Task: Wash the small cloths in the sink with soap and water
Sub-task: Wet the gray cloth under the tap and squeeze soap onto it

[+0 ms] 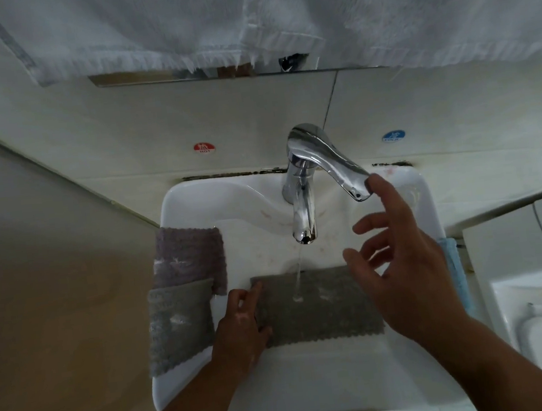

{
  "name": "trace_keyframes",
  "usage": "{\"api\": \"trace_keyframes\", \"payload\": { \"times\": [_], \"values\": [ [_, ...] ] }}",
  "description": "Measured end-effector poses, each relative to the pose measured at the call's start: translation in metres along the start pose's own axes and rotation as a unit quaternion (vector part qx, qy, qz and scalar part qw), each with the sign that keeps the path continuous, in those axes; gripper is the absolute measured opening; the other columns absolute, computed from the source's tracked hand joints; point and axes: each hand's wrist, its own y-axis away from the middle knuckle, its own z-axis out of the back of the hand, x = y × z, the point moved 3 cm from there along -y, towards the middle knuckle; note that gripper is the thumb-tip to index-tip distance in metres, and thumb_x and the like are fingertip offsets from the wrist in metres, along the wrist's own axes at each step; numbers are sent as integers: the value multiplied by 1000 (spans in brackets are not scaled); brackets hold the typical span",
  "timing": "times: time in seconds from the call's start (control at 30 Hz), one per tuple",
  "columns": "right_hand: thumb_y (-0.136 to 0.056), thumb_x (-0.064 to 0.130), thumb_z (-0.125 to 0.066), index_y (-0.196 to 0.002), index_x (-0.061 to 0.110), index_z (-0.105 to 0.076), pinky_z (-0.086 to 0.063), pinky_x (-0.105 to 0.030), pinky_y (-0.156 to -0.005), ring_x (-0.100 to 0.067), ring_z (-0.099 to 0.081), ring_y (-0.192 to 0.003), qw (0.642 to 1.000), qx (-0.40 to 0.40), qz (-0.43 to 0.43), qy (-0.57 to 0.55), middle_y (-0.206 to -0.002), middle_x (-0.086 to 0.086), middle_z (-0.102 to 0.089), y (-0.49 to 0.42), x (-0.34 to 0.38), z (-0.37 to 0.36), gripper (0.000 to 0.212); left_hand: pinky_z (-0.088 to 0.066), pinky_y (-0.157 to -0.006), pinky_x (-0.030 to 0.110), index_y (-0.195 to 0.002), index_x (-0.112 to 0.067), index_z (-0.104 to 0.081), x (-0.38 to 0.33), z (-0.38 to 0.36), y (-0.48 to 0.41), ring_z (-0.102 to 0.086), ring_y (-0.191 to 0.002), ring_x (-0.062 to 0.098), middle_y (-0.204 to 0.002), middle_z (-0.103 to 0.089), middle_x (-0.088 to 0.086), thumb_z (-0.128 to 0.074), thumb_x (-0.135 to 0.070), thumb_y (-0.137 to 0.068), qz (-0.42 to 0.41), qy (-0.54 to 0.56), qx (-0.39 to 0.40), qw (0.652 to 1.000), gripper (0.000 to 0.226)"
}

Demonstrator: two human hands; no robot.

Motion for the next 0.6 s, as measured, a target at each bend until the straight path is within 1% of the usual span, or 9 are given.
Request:
{"api": "trace_keyframes", "payload": {
  "times": [0.07,0.13,0.2,0.27,0.3,0.37,0.43,0.53,0.6],
  "values": [
    [-81,21,-73,-152,49,-15,-50,-9,-62,-1,-65,-83,1000,3,-6,-15,-106,21,-55,10,-9,-4,96,-49,-99,25,-158,-30,-20,0,1,0,-60,-110,19,-142,-28,-2,-78,-32,-85,-2,-4,-2,1000,93],
    [-82,17,-71,-147,45,-31,-53,-10,-64,-3,-65,-82,999,15,-15,-25,-109,19,-57,23,-25,-11,82,-51,-97,27,-158,-30,-22,1,0,-1,-61,-109,20,-142,-30,-1,-79,-31,-83,-4,-1,-5,1000,94],
    [-84,13,-72,-130,41,-49,-52,-8,-67,-2,-64,-84,998,40,-44,-2,-109,20,-56,37,-48,-22,59,-52,-97,27,-158,-29,-22,2,0,-2,-61,-110,20,-142,-30,0,-80,-30,-83,-5,-2,-3,1000,94],
    [-85,14,-76,-117,34,-56,-52,-11,-63,-1,-64,-84,989,37,-141,-14,-108,12,-60,48,-76,-32,42,-51,-99,27,-157,-29,-22,2,-1,-2,-60,-112,20,-141,-29,-1,-79,-30,-83,-5,3,-2,1000,94],
    [-86,16,-77,-118,28,-56,-51,-13,-60,-3,-65,-87,978,20,-204,-35,-109,8,-61,51,-89,-36,40,-51,-99,28,-157,-29,-23,2,0,-2,-60,-113,20,-141,-30,-1,-79,-29,-83,-5,7,-3,1000,93],
    [-86,19,-77,-128,19,-52,-45,-10,-63,-5,-63,-97,954,-22,-290,-70,-115,5,-60,48,-107,-40,49,-50,-100,28,-157,-29,-24,1,0,-2,-59,-114,20,-141,-30,-1,-80,-29,-83,-4,9,-6,1000,93],
    [-85,20,-79,-140,16,-44,-43,-9,-74,-7,-58,-106,943,-57,-315,-91,-127,3,-55,38,-114,-44,65,-51,-100,28,-157,-29,-24,0,0,-2,-60,-113,19,-141,-31,-1,-80,-28,-83,-3,12,-7,1000,93],
    [-85,27,-79,-146,25,-37,-53,-34,-98,-18,-55,-125,940,-95,-306,-117,-142,1,-51,14,-117,-50,74,-50,-98,26,-157,-30,-24,0,2,0,-60,-110,18,-140,-31,-2,-80,-27,-83,-4,15,-8,1000,93],
    [-82,30,-79,-143,27,-39,-51,-42,-104,-19,-55,-128,935,-122,-295,-152,-141,2,-54,-3,-117,-52,73,-49,-97,25,-157,-30,-25,-1,3,0,-60,-109,19,-140,-32,-1,-80,-27,-83,-6,15,-9,1000,93]
  ]
}}
